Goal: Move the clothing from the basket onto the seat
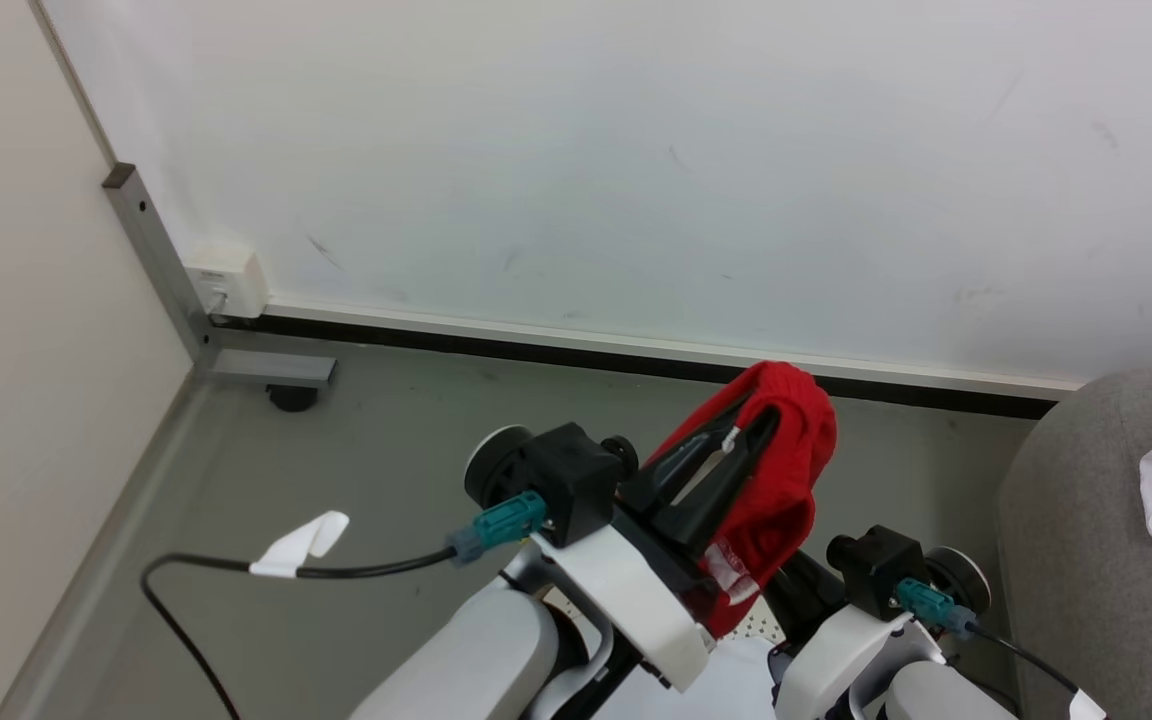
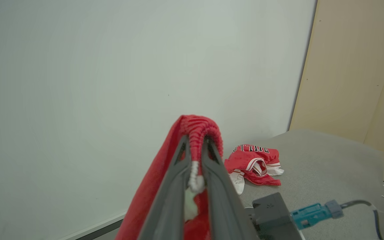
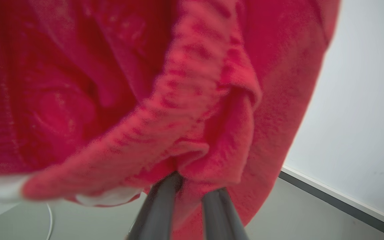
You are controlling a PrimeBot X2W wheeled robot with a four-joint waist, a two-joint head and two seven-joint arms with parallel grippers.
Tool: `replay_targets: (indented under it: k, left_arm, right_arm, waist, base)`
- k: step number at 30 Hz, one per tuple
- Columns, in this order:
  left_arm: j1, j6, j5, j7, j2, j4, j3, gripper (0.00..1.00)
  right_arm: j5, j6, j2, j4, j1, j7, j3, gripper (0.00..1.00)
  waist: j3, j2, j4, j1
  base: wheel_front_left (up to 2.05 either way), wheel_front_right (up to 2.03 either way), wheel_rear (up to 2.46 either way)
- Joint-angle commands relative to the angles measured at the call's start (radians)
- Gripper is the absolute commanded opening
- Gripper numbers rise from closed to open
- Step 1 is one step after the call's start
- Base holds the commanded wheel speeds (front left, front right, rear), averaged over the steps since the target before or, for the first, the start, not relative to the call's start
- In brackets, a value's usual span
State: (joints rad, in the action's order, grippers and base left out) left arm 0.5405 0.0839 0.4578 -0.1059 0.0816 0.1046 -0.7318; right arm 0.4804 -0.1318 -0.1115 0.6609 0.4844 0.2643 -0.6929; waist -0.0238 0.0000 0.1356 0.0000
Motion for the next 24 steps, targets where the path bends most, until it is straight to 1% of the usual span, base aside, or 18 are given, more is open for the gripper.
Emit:
replay_targets:
  k: [1, 11, 16, 20, 24]
  left_arm:
    - [-0.007, -0.001, 0.006, -0.003, 0.006, 0.002, 0.004, 0.0]
    - [0.001, -0.019, 0.015, -0.02, 0.026, 0.018, 0.028, 0.0]
    - [0.004, -0.028, 0.008, -0.026, 0.028, 0.029, 0.026, 0.0]
    - [-0.001, -0.036, 0.013, -0.035, 0.033, 0.04, 0.034, 0.0]
    - [-0.012, -0.042, 0.012, -0.039, 0.04, 0.052, 0.034, 0.0]
  right_arm:
    - [0.004, 0.002, 0.0, 0.002, 0.009, 0.0, 0.002, 0.0]
    - [0.004, 0.002, -0.003, -0.031, -0.01, 0.0, 0.023, 0.0]
    - [-0.007, 0.002, -0.006, -0.052, -0.021, 0.0, 0.051, 0.0]
    - [-0.018, 0.002, -0.016, -0.083, -0.034, 0.0, 0.103, 0.0]
    - [-0.005, 0.002, -0.028, -0.131, -0.056, 0.0, 0.186, 0.0]
  waist:
    - [0.0, 0.0, 0.001, 0.0]
    - [0.006, 0.0, -0.024, 0.0]
    - [0.007, 0.0, -0.037, 0.0]
    - [0.008, 0.0, -0.045, 0.0]
    - [0.013, 0.0, -0.06, 0.0]
  base:
    - [0.0, 0.0, 0.0]
    - [0.0, 0.0, 0.0]
    - [0.0, 0.0, 0.0]
    - [0.0, 0.0, 0.0]
    - [0.0, 0.0, 0.0]
